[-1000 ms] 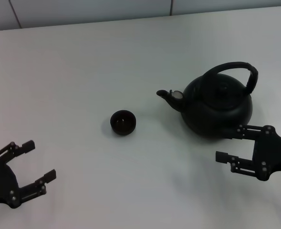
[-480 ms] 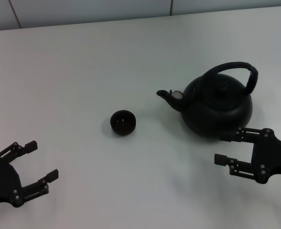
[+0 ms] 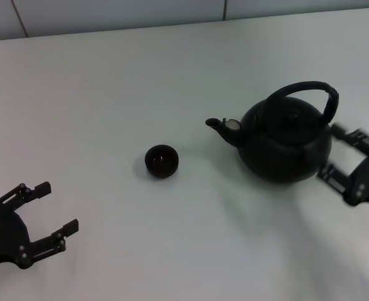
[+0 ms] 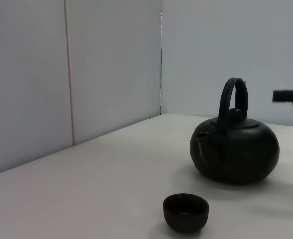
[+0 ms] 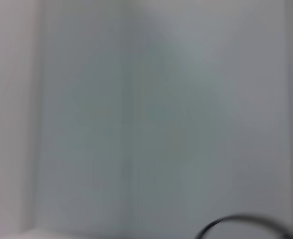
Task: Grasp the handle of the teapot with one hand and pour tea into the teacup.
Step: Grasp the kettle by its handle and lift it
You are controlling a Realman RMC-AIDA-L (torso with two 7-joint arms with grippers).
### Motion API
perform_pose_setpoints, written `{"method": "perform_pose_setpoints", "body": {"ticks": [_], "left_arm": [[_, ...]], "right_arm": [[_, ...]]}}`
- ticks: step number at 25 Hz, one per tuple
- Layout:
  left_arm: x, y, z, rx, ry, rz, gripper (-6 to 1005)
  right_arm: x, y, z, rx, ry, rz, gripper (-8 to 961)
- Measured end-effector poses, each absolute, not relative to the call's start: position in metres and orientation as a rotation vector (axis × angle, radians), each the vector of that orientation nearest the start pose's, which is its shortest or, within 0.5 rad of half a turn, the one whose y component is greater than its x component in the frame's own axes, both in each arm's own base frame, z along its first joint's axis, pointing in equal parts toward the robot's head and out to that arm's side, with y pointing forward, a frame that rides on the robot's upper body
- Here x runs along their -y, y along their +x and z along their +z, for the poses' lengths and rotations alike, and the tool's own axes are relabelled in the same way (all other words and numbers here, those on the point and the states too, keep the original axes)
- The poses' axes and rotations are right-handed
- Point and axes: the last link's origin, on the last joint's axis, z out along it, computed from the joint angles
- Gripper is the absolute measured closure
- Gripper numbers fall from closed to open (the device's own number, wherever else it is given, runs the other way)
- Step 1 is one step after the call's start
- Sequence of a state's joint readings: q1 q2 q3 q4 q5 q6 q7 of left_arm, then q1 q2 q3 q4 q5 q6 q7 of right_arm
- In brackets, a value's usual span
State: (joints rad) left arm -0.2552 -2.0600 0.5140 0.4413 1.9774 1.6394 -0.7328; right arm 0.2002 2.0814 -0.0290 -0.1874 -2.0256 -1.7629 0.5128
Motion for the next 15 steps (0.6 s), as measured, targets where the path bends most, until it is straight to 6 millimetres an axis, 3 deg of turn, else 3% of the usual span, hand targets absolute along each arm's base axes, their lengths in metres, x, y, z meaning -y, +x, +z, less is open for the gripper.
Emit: {"method": "perform_pose_setpoints", "body": {"ticks": [1, 6, 15], "left_arm": [[-0.227, -0.344, -0.007, 0.349, -2.527, -0.714, 147], [-0.228, -0.343, -0.007, 0.344, -2.526, -0.716, 147], [-0.230, -0.342, -0.007, 0.337, -2.525, -0.719, 148]], "right_arm": [[-0.192, 0.342, -0.007, -0.396, -1.897, 0.970, 358], [-0.183, 0.344, -0.017, -0.428, -1.659, 0.888, 358], [-0.190, 0.347, -0.031, -0.466, -1.650, 0.782, 357]]}}
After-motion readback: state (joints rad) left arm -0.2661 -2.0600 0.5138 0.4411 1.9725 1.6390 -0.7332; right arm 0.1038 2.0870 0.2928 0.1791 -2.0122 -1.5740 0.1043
